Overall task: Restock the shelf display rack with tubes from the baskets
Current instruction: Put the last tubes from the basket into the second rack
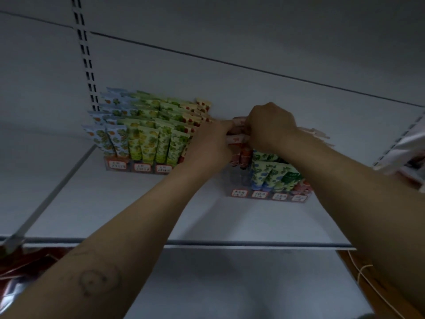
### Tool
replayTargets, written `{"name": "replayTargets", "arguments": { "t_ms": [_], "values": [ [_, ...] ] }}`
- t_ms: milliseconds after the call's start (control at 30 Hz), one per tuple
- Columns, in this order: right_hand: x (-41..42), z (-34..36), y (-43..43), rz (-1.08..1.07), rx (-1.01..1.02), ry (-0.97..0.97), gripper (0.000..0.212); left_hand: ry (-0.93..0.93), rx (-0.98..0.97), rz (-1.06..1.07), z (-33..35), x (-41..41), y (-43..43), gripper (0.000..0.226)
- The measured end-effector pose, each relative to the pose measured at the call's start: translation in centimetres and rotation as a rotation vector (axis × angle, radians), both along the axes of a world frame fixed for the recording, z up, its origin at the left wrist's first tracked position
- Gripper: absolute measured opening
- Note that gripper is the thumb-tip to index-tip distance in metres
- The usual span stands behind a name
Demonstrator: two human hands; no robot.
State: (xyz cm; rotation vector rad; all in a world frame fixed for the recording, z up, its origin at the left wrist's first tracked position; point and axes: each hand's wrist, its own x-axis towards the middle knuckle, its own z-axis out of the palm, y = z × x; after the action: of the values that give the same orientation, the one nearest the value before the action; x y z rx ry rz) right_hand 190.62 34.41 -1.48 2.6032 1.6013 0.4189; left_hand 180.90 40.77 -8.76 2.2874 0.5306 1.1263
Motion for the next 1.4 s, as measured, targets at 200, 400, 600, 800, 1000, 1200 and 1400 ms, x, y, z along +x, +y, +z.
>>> {"name": "replayTargets", "arguments": {
  "t_ms": [200, 400, 600, 800, 1000, 1200, 1400],
  "values": [
    [0.8, 0.1, -0.4, 0.033, 0.01, 0.006, 0.029, 0.002, 0.027, 0.088, -0.3, 0.6, -0.3, 0.022],
    [2.9, -1.0, -1.1, 0.127, 0.135, 0.073, 0.019, 0.069, 0.055, 0.096, -0.2, 1.5, 0.4, 0.011],
    [4.0, -1.2, -0.2, 0.155, 0.156, 0.111, 0.015, 0.105, 0.001, 0.093, -0.6, 2.4, 1.0, 0.006],
    [4.7, -1.0, 0.0, 0.106, 0.112, 0.142, 0.032, 0.154, -0.159, 0.043, -1.4, 3.9, -0.4, 0.018],
    [4.7, -0.7, 0.3, 0.075, 0.064, 0.16, 0.032, 0.078, -0.145, 0.077, -0.8, 3.0, -0.5, 0.024],
    [3.8, -0.9, 0.5, 0.056, 0.039, 0.125, 0.015, 0.075, -0.05, 0.149, -0.8, 2.7, -0.7, 0.026],
    [3.2, -0.6, 0.1, 0.029, 0.018, 0.041, 0.022, 0.04, -0.099, 0.092, -1.1, 3.2, -0.6, 0.03]
  ]
}}
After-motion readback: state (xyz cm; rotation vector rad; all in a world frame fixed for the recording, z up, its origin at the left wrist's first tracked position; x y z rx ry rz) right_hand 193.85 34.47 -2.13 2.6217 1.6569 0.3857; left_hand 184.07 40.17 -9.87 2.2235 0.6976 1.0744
